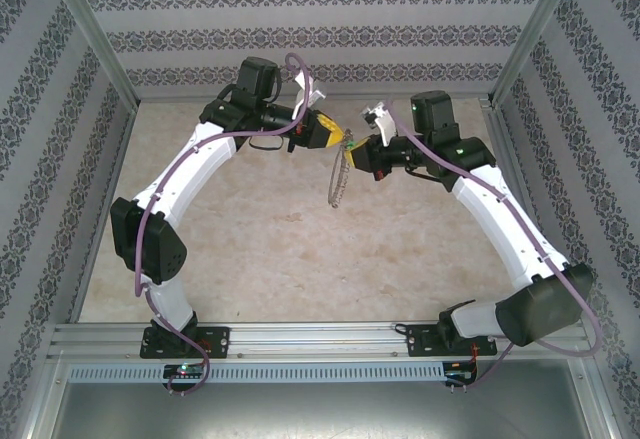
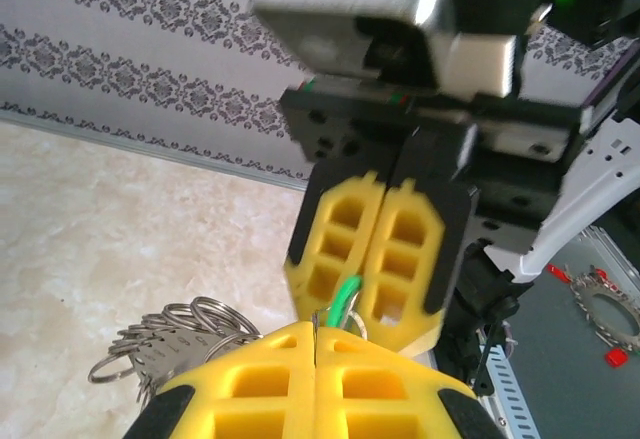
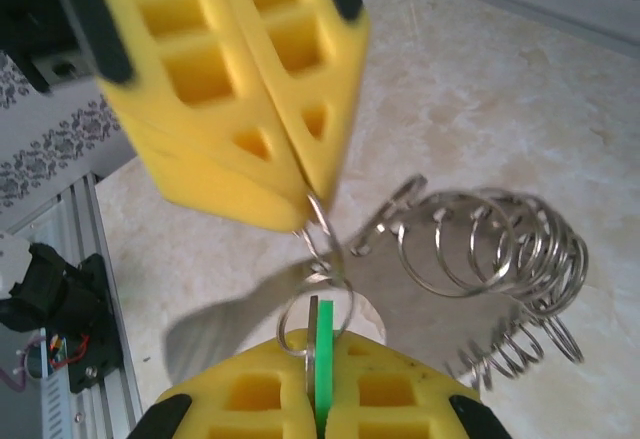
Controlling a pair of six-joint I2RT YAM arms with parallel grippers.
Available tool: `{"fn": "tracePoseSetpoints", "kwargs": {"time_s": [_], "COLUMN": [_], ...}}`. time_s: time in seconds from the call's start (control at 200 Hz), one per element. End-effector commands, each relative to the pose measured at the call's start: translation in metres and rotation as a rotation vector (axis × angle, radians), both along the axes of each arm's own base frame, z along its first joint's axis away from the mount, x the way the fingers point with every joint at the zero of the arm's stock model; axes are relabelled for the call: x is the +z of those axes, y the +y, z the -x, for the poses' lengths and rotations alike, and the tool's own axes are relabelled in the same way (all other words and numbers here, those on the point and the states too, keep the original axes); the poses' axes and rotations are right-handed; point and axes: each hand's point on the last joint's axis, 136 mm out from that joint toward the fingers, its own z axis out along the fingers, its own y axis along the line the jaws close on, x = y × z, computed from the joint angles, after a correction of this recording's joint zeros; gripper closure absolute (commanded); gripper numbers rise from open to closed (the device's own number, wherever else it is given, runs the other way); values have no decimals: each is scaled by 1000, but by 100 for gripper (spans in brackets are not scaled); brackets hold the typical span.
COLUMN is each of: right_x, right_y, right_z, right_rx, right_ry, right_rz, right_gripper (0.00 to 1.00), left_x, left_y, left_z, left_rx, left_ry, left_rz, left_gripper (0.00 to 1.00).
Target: Put the keys on the keyring
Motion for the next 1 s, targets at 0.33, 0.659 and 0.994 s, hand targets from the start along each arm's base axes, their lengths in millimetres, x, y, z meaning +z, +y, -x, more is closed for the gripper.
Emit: {"fn": "tracePoseSetpoints", "kwargs": {"time_s": [0.33, 0.659, 0.994], "right_x": [16, 15, 19], "right_y": [-11, -23, -26], "right_z": [-24, -41, -54], "right_rx": [-115, -186, -214], "right_ry": [92, 142, 145], "right_rz": [-17, -10, -1], "right_gripper": [100, 100, 100], "left_x": [12, 14, 17], "left_y": [10, 40, 75], "left_z": [-40, -58, -57], "left_rx": [235, 475, 732], "left_ry": [-15, 125, 470], "left_rz": [59, 186, 416], "left_gripper": [70, 55, 39]}}
